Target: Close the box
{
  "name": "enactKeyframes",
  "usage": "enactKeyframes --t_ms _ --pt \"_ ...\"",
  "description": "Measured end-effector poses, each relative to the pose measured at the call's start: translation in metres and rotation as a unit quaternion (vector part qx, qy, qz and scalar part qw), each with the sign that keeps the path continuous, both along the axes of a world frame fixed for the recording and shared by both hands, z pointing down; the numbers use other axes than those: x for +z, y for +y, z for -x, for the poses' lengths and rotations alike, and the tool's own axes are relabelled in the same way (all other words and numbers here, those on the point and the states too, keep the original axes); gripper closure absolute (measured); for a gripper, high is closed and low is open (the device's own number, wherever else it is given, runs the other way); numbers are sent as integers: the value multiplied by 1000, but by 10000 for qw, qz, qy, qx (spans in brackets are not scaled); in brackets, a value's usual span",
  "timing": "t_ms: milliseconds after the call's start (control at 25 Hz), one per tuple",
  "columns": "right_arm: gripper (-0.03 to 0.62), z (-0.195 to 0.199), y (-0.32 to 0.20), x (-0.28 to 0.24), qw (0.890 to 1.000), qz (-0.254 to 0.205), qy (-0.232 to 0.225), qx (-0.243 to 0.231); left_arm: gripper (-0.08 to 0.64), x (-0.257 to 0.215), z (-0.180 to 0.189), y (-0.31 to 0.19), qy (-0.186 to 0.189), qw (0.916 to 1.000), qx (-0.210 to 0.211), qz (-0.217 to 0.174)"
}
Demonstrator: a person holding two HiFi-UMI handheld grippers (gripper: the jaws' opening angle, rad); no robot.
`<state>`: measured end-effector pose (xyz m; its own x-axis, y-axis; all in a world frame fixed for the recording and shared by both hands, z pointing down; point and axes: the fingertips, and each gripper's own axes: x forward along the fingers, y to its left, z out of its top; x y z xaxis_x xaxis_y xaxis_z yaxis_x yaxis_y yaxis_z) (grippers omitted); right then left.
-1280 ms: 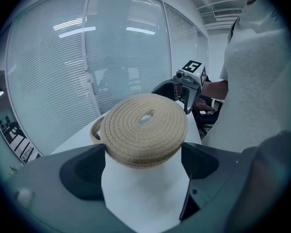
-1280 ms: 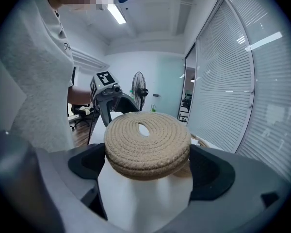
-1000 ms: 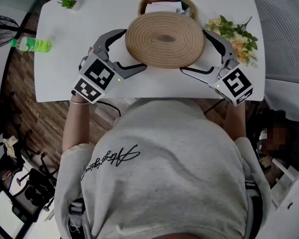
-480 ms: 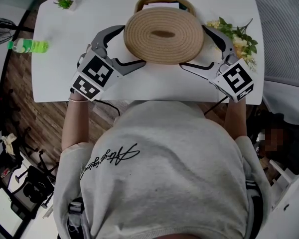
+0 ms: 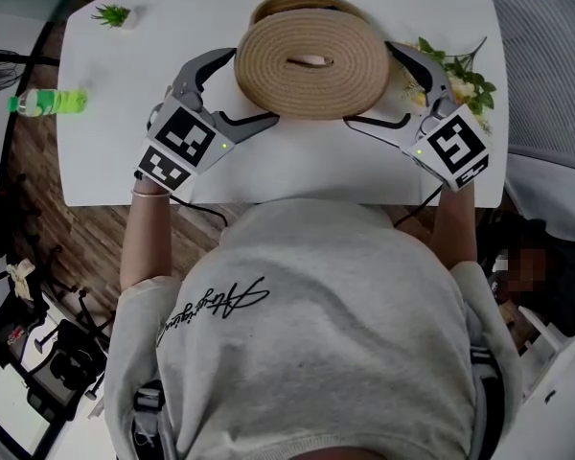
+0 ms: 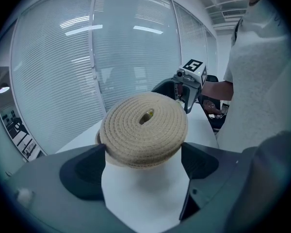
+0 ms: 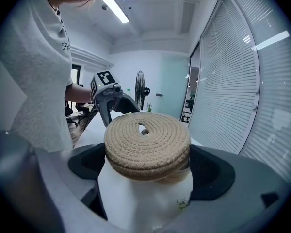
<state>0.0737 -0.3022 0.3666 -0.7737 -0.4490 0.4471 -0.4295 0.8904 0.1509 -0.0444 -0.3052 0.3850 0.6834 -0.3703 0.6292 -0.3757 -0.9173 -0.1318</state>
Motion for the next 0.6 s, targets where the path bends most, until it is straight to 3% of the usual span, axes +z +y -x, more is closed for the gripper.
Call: enactKeyframes --t_ms 600 --pt "44 0 -33 5 9999 20 40 -135 77 6 0 -30 -39 9999 -139 56"
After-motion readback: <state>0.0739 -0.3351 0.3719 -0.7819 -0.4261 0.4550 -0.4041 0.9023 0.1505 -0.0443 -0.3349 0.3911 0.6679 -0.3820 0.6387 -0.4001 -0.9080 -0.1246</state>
